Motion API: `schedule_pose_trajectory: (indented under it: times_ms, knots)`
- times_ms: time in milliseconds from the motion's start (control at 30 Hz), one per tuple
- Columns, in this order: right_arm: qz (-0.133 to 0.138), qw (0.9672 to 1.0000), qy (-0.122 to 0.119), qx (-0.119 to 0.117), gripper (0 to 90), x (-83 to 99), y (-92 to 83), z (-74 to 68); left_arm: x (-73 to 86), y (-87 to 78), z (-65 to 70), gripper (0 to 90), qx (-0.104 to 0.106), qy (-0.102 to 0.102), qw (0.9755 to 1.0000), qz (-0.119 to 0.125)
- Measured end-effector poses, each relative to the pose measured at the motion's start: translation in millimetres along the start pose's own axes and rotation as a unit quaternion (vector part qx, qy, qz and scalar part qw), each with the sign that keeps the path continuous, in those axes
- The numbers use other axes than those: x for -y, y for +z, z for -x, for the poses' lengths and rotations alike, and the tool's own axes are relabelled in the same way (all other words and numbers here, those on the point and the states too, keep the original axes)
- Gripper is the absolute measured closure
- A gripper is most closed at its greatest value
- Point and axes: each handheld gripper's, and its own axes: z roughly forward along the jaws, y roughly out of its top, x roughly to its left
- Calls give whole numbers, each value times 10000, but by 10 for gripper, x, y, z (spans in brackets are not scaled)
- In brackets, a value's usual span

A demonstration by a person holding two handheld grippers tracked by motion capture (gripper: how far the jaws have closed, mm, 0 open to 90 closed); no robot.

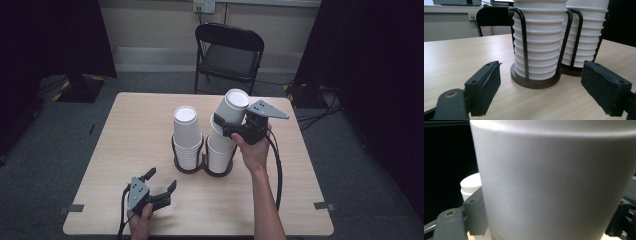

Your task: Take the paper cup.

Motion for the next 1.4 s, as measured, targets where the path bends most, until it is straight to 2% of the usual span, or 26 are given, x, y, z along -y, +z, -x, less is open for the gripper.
schedule_pose_trajectory:
  times_ms: [200,267,500,667,733,833,933,1100,1133,1167,1400]
  knots:
    - [129,9999,9,30,155,-75,-38,-4,0,-3,-26,170,-45,-118,9999,7]
    - [172,9998,-19,36,155,-103,-57,-2,-2,0,-26,180,8,-33,10000,-5]
    - [249,9997,-34,23,155,-174,-129,-11,-8,17,-33,168,88,-106,9999,-83]
    - [245,9997,-43,47,154,-203,-192,-2,-11,24,-2,160,43,53,9999,-124]
    - [238,9997,-62,55,155,-205,-199,-3,-14,25,-9,160,-20,65,9999,-136]
    - [223,9997,-106,86,155,-217,-261,-6,-15,33,-11,159,10,6,9999,-171]
    - [249,9996,-60,124,155,-222,-334,-4,-17,37,-3,159,-47,30,9998,-203]
    - [245,9995,-56,203,155,-203,-434,31,-23,51,-18,156,-171,-74,9995,-263]
    - [252,9994,-54,232,155,-195,-458,41,-23,50,-24,155,-150,-130,9994,-273]
    - [306,9989,-4,365,155,-174,-521,48,-20,49,-34,156,-135,-223,9994,-233]
    - [305,9985,99,450,155,-88,-691,72,-18,41,-70,162,-25,-315,9993,-195]
